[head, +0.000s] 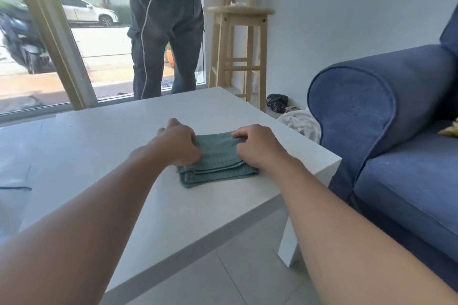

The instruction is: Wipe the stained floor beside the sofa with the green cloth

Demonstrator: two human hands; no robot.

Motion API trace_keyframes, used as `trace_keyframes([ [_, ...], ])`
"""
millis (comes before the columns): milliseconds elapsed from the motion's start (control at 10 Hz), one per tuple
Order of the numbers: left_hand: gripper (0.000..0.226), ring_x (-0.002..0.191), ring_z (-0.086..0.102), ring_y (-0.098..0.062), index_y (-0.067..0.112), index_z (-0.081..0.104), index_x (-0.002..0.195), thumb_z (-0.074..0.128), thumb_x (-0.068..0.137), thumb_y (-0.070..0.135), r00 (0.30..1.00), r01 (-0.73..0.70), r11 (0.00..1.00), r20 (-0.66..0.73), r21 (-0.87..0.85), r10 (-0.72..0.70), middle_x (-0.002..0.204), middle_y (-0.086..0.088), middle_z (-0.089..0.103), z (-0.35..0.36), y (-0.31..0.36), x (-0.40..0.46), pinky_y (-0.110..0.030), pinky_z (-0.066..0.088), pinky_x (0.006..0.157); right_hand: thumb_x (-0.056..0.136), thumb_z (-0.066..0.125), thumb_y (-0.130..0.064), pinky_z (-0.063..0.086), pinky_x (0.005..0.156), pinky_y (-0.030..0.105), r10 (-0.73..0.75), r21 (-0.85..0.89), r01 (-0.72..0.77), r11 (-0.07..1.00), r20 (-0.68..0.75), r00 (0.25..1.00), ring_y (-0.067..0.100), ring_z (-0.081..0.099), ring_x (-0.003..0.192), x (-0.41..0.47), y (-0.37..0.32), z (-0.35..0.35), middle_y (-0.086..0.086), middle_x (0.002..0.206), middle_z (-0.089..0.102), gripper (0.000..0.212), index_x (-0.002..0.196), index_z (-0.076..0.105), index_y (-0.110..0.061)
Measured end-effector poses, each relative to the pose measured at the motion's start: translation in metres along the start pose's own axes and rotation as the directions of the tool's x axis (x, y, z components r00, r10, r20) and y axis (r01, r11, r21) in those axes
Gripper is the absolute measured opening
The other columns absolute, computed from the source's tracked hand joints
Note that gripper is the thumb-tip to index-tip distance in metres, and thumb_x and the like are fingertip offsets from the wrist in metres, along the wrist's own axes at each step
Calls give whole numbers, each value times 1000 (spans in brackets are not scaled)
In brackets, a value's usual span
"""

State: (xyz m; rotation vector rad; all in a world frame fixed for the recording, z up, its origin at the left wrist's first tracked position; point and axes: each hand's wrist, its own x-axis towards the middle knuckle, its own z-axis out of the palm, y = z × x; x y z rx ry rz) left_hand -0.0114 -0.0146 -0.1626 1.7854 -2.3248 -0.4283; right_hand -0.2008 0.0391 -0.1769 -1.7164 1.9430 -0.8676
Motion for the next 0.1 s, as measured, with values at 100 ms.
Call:
trace_keyframes([
  [100, 40, 119, 44, -30, 24, 64, 121, 60, 81, 23, 979, -114, 985, -157, 129, 133, 135, -4, 44, 0, 21, 0, -44, 45, 92, 88, 55, -15, 47, 91, 30, 16, -93, -32, 995, -167, 986, 23, 62, 114, -15, 22, -22, 4, 130, 68, 39, 123, 72, -19],
])
